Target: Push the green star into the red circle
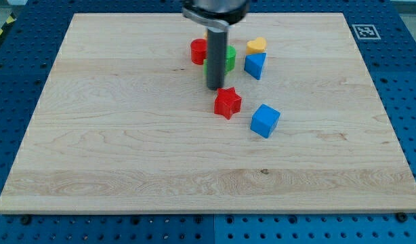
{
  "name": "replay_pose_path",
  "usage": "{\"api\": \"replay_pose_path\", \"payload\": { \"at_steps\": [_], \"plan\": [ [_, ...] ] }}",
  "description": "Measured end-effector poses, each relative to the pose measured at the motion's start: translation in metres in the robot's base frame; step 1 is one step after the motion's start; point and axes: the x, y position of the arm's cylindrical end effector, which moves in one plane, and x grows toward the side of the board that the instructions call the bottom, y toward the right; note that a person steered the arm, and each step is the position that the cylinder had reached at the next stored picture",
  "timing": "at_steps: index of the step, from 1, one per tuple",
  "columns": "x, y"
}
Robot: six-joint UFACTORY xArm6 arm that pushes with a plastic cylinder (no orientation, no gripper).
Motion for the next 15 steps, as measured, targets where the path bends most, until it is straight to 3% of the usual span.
{"api": "replay_pose_path", "payload": {
  "at_steps": [2,8,9,11,14,15],
  "plan": [
    [-0.007,-0.048],
    [0.003,0.086],
    [-0.002,0.086],
    [-0.033,0.028],
    [-0.015,0.022],
    [-0.013,-0.049]
  ]
}}
